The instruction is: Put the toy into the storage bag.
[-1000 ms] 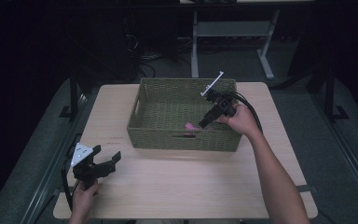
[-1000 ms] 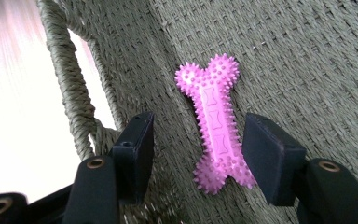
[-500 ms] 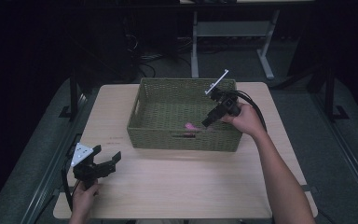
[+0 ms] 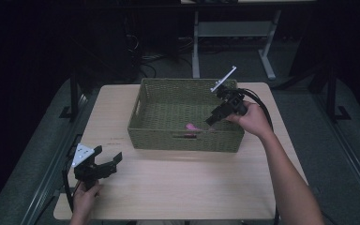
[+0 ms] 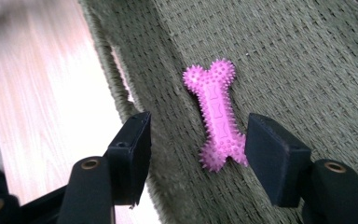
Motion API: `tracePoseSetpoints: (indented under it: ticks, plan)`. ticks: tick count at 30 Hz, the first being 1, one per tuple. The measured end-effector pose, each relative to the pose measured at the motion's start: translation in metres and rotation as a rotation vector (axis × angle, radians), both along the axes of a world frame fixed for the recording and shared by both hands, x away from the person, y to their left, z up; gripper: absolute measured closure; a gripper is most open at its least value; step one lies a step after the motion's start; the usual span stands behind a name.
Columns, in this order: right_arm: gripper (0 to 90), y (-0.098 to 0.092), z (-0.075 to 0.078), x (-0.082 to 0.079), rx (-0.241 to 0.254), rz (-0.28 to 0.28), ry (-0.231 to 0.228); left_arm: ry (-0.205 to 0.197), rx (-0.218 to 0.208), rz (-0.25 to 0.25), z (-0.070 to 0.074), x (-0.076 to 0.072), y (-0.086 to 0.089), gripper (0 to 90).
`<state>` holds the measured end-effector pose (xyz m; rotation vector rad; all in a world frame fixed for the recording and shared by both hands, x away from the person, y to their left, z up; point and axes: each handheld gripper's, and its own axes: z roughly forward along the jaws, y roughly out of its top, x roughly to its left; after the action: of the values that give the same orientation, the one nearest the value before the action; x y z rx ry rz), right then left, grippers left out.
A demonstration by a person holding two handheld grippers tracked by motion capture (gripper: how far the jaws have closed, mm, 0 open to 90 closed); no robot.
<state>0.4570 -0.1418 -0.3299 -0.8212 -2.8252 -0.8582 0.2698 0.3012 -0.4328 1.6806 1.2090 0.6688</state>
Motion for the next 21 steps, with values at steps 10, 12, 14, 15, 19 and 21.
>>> tracePoseSetpoints:
  ticks: [10, 12, 14, 15, 19, 21]
  plan:
    - [38.5, -0.004, 0.006, -0.013, 0.002, 0.005, -0.016, 0.004, 0.001, -0.001, -0.001, 0.000, -0.001, 13.0]
    - [37.4, -0.006, 0.008, -0.016, 0.010, 0.000, -0.024, 0.005, 0.001, -0.001, -0.001, 0.000, -0.001, 12.9]
    - [37.4, -0.006, 0.009, -0.019, 0.001, 0.001, -0.029, 0.005, 0.002, -0.002, -0.001, 0.000, -0.002, 13.0]
    - [37.4, -0.006, 0.011, -0.020, 0.001, 0.000, -0.033, 0.003, 0.003, -0.003, 0.000, 0.000, -0.002, 13.0]
    - [36.4, -0.006, 0.018, -0.027, 0.017, 0.007, -0.051, 0.003, 0.002, -0.004, 0.000, 0.000, -0.002, 13.0]
    - [36.3, -0.006, 0.020, -0.030, 0.018, 0.011, -0.058, 0.004, 0.005, -0.006, 0.000, 0.000, -0.002, 13.0]
